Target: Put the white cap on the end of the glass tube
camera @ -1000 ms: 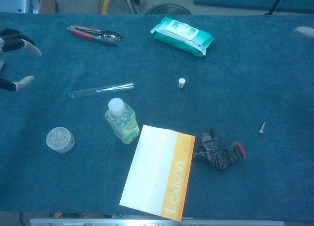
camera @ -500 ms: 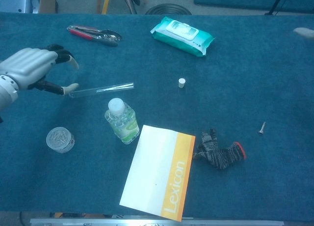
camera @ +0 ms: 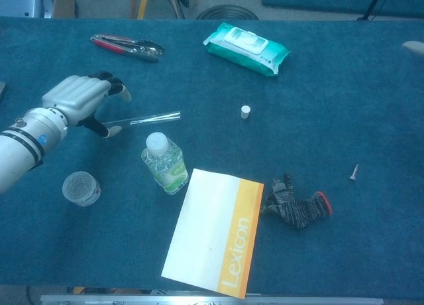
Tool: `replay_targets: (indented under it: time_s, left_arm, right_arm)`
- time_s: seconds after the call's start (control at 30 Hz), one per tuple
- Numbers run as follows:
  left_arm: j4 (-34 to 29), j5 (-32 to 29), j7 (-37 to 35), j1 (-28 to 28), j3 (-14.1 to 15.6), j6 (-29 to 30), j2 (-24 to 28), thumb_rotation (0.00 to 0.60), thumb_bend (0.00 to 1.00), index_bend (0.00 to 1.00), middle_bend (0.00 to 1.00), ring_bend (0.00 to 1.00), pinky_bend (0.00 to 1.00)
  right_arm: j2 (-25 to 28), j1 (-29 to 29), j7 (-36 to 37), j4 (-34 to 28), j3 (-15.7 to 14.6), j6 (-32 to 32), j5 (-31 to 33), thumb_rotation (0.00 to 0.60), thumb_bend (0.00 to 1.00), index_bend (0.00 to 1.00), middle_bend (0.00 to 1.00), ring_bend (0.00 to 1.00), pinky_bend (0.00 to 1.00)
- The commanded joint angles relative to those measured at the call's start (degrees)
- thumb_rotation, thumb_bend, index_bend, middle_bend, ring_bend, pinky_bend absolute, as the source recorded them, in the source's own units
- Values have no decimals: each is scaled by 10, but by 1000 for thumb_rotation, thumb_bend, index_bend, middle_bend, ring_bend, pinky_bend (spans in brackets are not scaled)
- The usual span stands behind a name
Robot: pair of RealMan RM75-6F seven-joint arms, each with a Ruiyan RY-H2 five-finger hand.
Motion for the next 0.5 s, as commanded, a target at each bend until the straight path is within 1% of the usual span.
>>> replay_targets:
  time_s: [0.03, 0.23, 0.5]
  left_arm:
    - [18, -12, -1, -9, -2, -3, -15, 539, 280, 287, 165, 35, 122]
    - [50, -29, -6, -22, -2, -9, -37, 538, 279, 345, 172, 38, 123]
    - [83, -41, -17, -31, 1, -14, -58, 538, 279, 371, 181, 39, 122]
  right_arm:
    - [1, 0, 3, 1, -1, 0, -1, 600, 205, 192, 236, 131, 317]
    - [6, -2, 9, 2, -1, 2, -3, 600, 205, 192, 236, 131, 317]
    - [13, -7, 19, 3, -4, 6, -6, 600, 204, 192, 236, 131, 317]
